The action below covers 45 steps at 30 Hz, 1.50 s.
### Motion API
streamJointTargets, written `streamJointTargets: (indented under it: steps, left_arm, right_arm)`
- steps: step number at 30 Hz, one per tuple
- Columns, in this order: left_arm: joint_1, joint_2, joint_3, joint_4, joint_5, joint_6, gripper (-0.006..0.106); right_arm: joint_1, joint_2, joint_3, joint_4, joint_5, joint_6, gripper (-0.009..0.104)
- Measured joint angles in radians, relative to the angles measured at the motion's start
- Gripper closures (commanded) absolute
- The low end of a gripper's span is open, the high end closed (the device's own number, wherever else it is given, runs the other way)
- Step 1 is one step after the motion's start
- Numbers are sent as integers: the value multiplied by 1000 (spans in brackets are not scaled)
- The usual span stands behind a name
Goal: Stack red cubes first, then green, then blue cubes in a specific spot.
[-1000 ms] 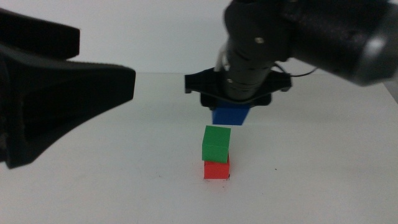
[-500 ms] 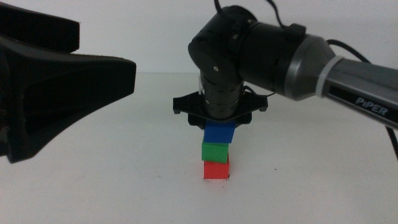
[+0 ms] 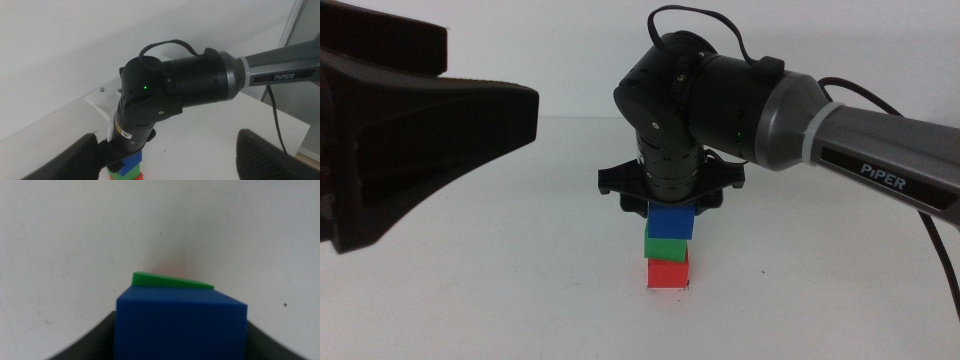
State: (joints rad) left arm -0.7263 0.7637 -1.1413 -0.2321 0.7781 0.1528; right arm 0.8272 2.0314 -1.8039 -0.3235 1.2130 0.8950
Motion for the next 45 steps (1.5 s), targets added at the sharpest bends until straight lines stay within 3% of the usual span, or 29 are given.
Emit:
streamJointTargets:
  steps: [5, 14, 20, 25, 32, 34, 37, 45]
  left_arm:
    - [0, 0, 0, 0, -14, 0, 7]
    - [0, 0, 0, 0, -21, 0, 7]
    - [0, 0, 0, 0, -21, 0, 7]
    - [0, 0, 0, 0, -21, 0, 7]
    - [0, 0, 0, 0, -21, 0, 7]
    - [0, 0, 0, 0, -21, 0, 7]
    - [0, 0, 0, 0, -21, 0, 7]
    - [0, 0, 0, 2, -21, 0, 7]
  right_arm:
    - [-1, 10, 0, 0, 0, 0, 2]
    - [-21, -183, 27, -18, -11, -63, 2]
    - [-161, -552, 279, -20, -58, -190, 2]
    - [-404, -908, 582, 105, -249, -477, 2]
    - [-682, -1243, 871, 431, -481, -877, 2]
    - [-711, -1269, 898, 484, -502, -938, 2]
    - [-720, -1284, 909, 517, -508, -968, 2]
    - [-724, -1293, 912, 531, -521, -982, 2]
